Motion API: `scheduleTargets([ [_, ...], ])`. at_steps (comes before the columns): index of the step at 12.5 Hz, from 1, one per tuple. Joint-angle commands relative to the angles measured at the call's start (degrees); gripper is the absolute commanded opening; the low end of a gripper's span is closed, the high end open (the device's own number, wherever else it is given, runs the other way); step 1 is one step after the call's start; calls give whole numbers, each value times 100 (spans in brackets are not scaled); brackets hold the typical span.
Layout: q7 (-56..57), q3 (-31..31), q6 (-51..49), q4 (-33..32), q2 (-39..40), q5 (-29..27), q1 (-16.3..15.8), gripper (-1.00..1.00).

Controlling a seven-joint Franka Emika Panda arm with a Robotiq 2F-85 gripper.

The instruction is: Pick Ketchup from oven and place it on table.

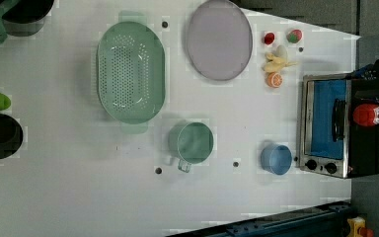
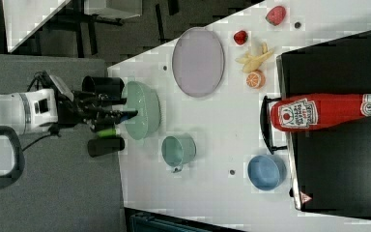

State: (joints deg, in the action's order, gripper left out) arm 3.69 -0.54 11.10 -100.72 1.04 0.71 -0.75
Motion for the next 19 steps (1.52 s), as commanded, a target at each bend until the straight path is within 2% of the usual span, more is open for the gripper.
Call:
scheduleTargets([
  [1,-225,-177,-1195,-951,-2018,-17,242,58],
  [3,-224,-204,-1178,-952,-2016,-17,247,99],
  [6,-223,-440,-1024,-952,-1979,-16,321,100],
  [10,-223,-1099,-387,-949,-1787,-17,484,100],
  [19,-183,-2746,1303,-847,-404,-17,609,100],
])
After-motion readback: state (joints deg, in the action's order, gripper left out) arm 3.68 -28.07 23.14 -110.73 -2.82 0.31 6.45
